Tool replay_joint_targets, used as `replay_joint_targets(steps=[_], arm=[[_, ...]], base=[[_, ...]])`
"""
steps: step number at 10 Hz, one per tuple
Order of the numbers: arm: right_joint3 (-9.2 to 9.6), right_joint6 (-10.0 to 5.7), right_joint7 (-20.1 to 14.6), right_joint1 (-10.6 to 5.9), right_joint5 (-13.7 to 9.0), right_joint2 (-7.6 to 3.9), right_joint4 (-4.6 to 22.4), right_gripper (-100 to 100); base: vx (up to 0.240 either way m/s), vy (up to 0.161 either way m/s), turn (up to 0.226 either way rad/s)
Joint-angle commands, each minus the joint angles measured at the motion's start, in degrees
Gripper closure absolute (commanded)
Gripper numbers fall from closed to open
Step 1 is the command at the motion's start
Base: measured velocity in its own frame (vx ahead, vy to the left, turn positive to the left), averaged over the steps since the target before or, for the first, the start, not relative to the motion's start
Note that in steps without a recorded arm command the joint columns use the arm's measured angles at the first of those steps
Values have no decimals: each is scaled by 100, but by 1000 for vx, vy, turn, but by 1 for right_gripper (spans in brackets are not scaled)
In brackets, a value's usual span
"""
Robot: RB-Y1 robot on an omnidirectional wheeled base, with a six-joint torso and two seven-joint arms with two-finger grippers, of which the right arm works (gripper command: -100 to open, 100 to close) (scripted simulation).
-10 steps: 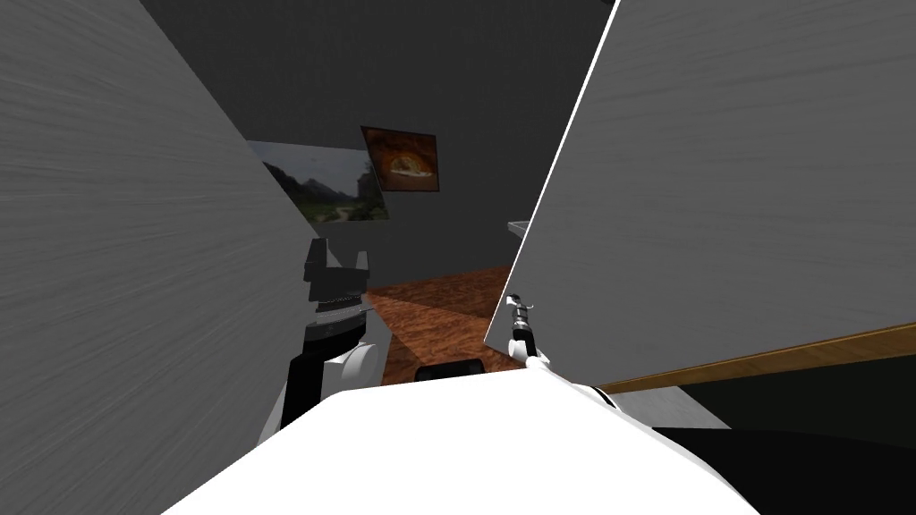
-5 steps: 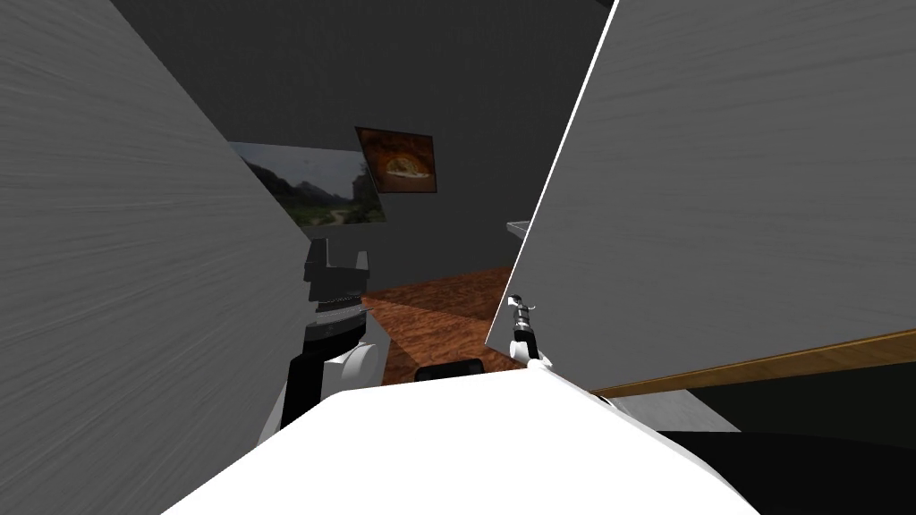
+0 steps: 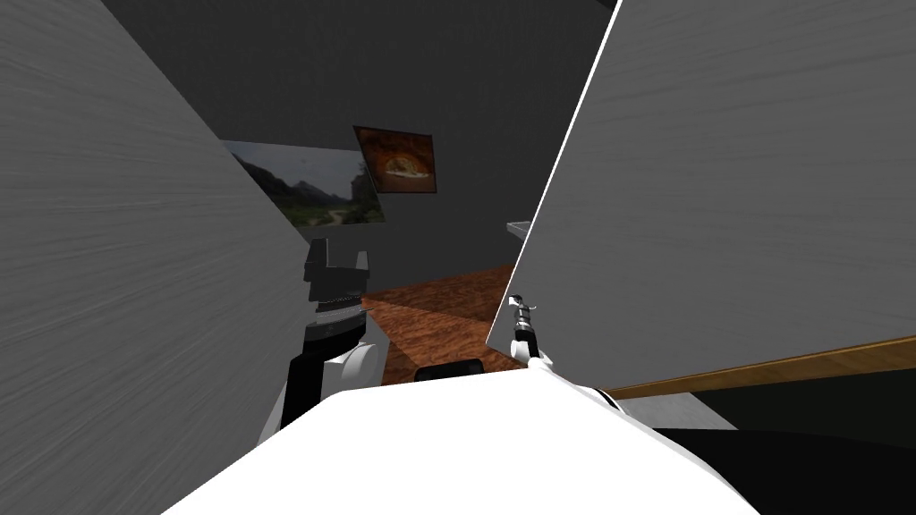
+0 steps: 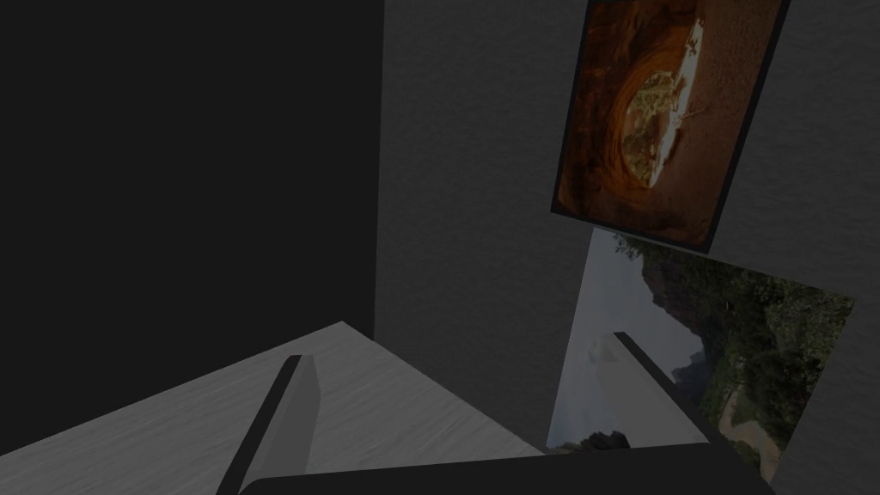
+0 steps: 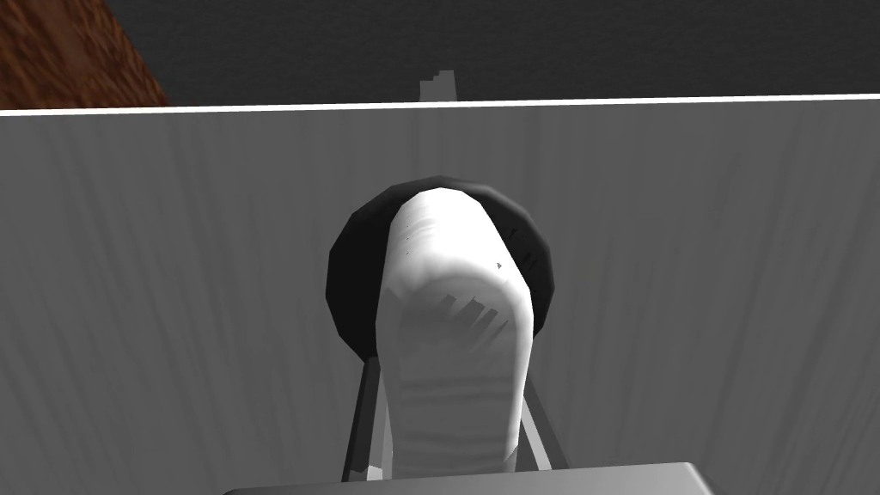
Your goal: Push the door open
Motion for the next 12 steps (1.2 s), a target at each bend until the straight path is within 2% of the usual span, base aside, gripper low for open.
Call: replay_joint_targets(steps=[1, 5, 6, 8, 9, 12], arm=[[148, 77, 4, -44, 69, 194, -148, 100], [141, 78, 2, -42, 70, 193, -145, 100], [141, 51, 2, -42, 70, 193, 173, 100], [141, 33, 2, -42, 70, 193, 238, 100], [131, -34, -7, 0, 66, 184, 160, -100], [126, -36, -3, -2, 63, 184, 161, -100]], base=[[0, 0, 0], [40, 15, 30], [68, 31, 29], [22, 27, 63], [-88, 2, 21], [-161, -10, 7]])
